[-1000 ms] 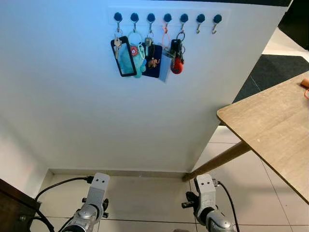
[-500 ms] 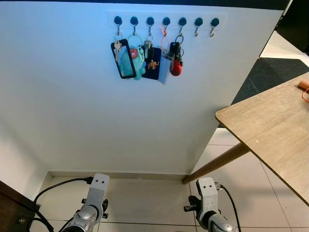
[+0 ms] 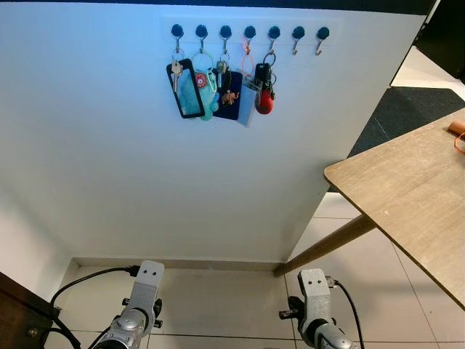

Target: Hang keys on a hook

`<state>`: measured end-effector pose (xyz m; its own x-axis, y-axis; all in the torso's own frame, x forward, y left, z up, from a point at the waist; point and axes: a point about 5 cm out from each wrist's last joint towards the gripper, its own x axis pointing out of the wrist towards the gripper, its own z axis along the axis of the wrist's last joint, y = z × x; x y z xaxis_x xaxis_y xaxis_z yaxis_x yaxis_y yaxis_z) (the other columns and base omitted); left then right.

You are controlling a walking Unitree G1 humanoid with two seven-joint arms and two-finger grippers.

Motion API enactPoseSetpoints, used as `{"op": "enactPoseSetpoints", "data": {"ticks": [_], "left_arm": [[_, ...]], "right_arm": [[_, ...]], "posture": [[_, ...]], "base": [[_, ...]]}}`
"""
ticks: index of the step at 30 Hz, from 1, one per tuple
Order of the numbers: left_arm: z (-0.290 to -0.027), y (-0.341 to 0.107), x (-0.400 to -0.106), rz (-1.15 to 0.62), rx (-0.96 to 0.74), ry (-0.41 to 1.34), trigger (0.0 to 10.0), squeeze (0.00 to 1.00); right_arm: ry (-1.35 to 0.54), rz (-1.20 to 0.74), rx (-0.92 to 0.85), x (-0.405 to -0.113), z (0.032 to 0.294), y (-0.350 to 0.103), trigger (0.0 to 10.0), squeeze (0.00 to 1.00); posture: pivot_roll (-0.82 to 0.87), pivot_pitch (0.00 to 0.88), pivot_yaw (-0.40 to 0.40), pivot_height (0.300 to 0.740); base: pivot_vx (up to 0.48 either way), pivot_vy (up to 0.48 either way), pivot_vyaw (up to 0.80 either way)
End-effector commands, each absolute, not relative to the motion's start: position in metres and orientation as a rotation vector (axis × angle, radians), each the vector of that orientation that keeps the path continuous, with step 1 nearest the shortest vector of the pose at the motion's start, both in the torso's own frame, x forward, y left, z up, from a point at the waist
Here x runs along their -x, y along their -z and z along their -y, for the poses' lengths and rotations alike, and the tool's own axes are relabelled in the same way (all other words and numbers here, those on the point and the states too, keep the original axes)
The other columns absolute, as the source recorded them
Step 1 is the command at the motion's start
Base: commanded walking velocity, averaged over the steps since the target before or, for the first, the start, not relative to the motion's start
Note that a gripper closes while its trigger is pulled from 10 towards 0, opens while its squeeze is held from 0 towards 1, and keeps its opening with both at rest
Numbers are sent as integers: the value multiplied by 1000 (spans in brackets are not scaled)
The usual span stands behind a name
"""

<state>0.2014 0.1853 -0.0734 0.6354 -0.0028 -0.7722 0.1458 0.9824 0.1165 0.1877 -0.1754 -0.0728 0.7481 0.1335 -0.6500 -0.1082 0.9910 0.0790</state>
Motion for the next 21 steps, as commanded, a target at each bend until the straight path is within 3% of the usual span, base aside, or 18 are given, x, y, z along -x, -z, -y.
{"op": "enactPoseSetpoints", "data": {"ticks": [1, 10, 11, 12, 13, 14, 18, 20, 21], "left_arm": [[-182, 75, -199, -883, -167, 87, 10000, 0], [-181, 75, -200, -882, -166, 91, 10000, 0], [-180, 75, -200, -882, -154, 98, 10000, 686], [-179, 75, -200, -881, -139, 108, 10000, 1000], [-179, 75, -200, -881, -139, 108, 10000, 1000], [-178, 75, -200, -881, -138, 110, 10000, 1000], [-179, 75, -200, -881, -155, 98, 10000, 1000], [-180, 75, -200, -882, -161, 94, 10000, 635], [-180, 75, -200, -883, -161, 92, 10000, 0]], "right_arm": [[-109, -737, -50, -183, 178, 76, 10000, 0], [-104, -741, -51, -183, 177, 76, 10000, 0], [-105, -741, -62, -183, 176, 76, 10000, 0], [-111, -740, -81, -183, 175, 76, 10000, 741], [-111, -740, -81, -183, 175, 76, 10000, 741], [-116, -741, -91, -183, 175, 76, 10000, 1000], [-120, -746, -84, -183, 175, 76, 10000, 1000], [-112, -750, -66, -183, 176, 77, 10000, 1000], [-111, -752, -56, -183, 177, 77, 10000, 75]], "posture": [[36, 41, -25, 740], [40, 50, -26, 740], [40, 49, -26, 740], [39, 50, -25, 740], [39, 50, -25, 740], [39, 51, -27, 740], [39, 54, -29, 740], [39, 54, -29, 740], [39, 55, -29, 740]], "base": [[0, 0, 0], [0, 0, 0], [0, 0, 0], [0, 0, 0], [0, 0, 0], [0, 0, 0], [0, 0, 0], [0, 0, 0], [0, 0, 0]]}}
